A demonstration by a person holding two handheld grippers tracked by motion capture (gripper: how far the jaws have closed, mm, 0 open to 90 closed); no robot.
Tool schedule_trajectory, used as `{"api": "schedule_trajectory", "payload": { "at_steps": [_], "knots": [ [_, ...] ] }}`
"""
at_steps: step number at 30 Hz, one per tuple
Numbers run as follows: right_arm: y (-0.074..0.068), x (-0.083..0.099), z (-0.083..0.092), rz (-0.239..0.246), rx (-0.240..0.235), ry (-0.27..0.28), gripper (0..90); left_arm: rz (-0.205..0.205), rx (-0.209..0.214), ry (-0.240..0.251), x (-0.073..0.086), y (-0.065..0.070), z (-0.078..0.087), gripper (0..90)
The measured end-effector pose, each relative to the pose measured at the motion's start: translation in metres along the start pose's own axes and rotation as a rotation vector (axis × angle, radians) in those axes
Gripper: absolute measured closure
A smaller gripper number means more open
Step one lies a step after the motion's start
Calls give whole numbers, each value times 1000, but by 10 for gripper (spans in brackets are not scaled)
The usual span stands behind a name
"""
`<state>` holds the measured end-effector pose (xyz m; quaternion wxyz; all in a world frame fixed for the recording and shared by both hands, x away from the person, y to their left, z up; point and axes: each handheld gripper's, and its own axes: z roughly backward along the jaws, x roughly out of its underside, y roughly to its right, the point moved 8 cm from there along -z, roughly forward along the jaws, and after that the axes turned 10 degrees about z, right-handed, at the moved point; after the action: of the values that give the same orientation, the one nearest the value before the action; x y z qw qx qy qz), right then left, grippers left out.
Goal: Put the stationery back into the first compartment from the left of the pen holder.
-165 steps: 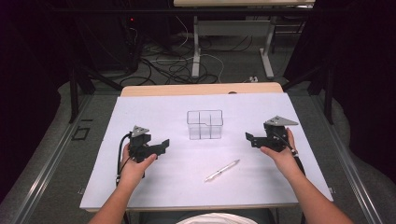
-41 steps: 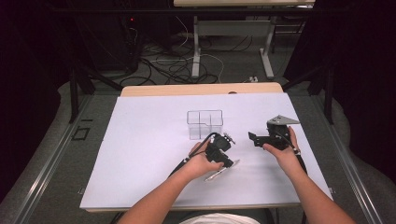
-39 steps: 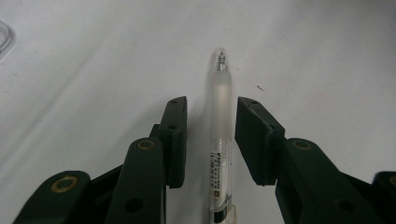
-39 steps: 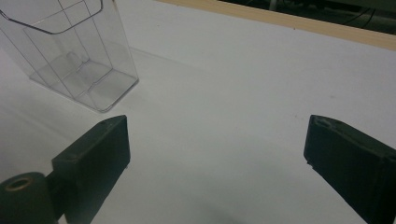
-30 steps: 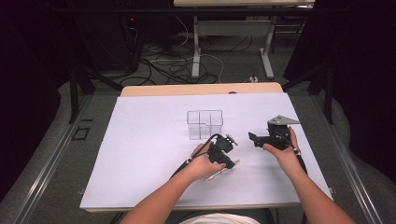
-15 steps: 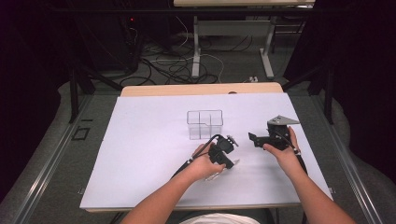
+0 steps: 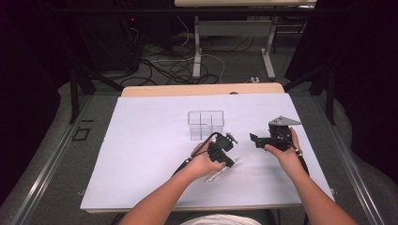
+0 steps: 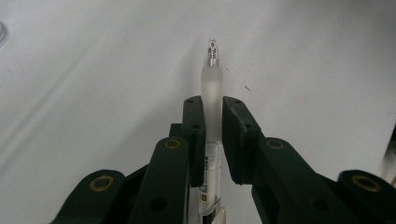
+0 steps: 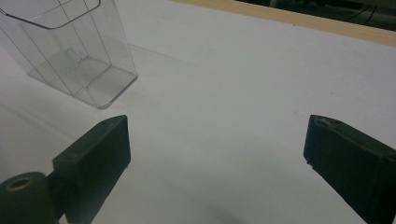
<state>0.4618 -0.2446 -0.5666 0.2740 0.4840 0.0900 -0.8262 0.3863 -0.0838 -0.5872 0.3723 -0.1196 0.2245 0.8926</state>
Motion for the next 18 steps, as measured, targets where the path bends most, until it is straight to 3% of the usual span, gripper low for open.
{"api": "schedule_trajectory", "payload": {
  "at_steps": [9, 15, 18],
  "knots": [
    [1, 0, 1, -2, 2, 0, 74, 30, 1, 60, -6, -8, 15, 805],
    [1, 1, 1, -2, 3, -2, 74, 43, 24, 142, -12, -13, 22, 805],
    [0, 1, 1, -3, 2, -2, 74, 40, 22, 161, -13, -17, 26, 804]
  ]
}}
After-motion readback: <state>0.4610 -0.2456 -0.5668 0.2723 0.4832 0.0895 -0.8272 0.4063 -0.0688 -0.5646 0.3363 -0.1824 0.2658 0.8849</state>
